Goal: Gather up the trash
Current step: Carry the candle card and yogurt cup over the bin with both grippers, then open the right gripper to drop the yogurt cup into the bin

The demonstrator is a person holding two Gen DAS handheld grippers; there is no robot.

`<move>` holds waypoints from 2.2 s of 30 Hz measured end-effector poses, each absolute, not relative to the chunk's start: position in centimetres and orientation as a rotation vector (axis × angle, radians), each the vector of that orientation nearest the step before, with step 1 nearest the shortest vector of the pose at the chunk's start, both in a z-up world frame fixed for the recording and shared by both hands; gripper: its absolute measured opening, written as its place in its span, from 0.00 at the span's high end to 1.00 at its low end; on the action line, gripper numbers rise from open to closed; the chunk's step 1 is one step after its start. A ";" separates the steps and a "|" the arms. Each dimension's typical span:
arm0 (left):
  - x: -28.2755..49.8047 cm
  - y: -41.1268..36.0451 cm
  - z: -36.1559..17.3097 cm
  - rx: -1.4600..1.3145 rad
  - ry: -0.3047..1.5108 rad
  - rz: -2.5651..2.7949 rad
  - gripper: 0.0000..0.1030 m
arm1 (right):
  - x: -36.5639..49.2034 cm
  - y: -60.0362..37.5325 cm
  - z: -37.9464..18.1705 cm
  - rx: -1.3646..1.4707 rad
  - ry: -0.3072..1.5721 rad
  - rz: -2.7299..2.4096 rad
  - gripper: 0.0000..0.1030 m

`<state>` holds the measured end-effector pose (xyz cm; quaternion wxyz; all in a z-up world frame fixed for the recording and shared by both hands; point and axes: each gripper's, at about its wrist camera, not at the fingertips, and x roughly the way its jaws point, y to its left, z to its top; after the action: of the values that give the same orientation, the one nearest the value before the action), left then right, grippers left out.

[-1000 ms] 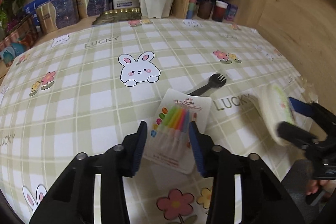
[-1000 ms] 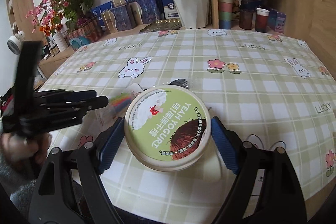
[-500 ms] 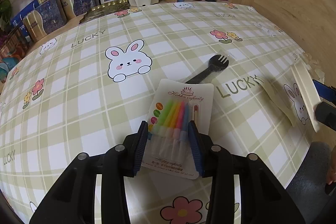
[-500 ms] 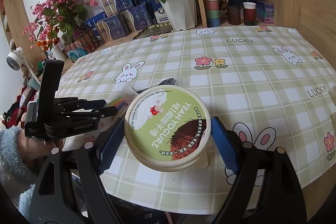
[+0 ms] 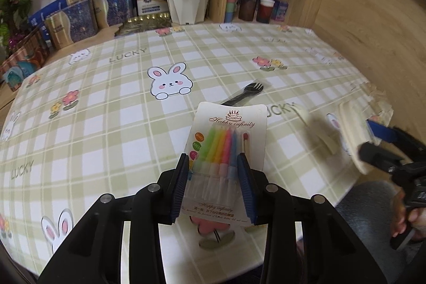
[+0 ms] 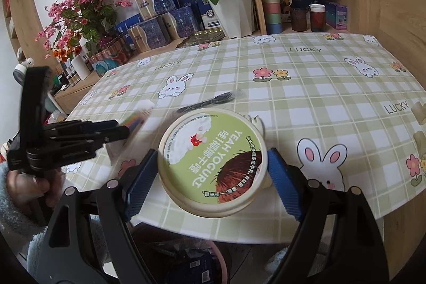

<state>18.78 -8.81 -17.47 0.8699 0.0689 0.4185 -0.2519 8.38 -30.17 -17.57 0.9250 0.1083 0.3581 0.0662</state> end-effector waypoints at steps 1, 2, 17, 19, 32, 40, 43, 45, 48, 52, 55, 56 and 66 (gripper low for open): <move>18.1 -8.4 -17.0 0.129 0.863 -0.524 0.65 | 8.1 -29.9 -17.5 0.218 0.735 0.139 0.21; 17.3 -8.0 -16.4 0.113 0.849 -0.521 0.65 | 7.7 -29.6 -17.5 0.212 0.736 0.143 0.21; 8.4 -3.3 -11.9 0.001 0.757 -0.478 0.65 | 2.2 -25.8 -19.4 0.178 0.831 0.212 0.21; 7.3 -2.9 -11.9 0.001 0.755 -0.478 0.65 | 1.8 -25.3 -19.7 0.187 0.846 0.225 0.21; 3.7 -1.2 -12.5 -0.014 0.764 -0.473 0.65 | -0.1 -20.8 -22.5 0.162 0.990 0.336 0.21; 3.6 -1.2 -13.2 0.001 0.792 -0.467 0.65 | -0.2 -19.9 -24.6 0.194 1.100 0.365 0.19; 3.7 -1.3 -13.5 0.006 0.802 -0.464 0.65 | -0.2 -20.1 -24.4 0.193 1.089 0.352 0.12; 3.7 -1.4 -13.7 0.008 0.807 -0.462 0.65 | -0.2 -20.3 -24.1 0.200 1.076 0.347 0.11; 3.7 -1.6 -13.8 0.015 0.815 -0.464 0.65 | -0.1 -21.1 -23.5 0.203 1.043 0.311 0.10; 3.6 -2.0 -14.0 0.032 0.821 -0.466 0.65 | -0.1 -22.8 -21.8 0.177 0.933 0.233 0.08; 3.7 -2.2 -14.3 0.046 0.829 -0.467 0.65 | -0.5 -24.2 -20.3 0.131 0.837 0.171 0.07; 3.7 -2.3 -14.4 0.049 0.833 -0.468 0.65 | -0.7 -24.6 -19.9 0.109 0.806 0.150 0.07; 2.8 -4.1 -17.3 0.132 0.875 -0.511 0.65 | -0.8 -26.2 -19.8 0.055 0.720 0.001 0.06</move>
<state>2.82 -4.09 -17.34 0.8723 0.0630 0.4188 -0.2444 -0.79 -26.17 -19.78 0.9356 0.0269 0.3521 0.0007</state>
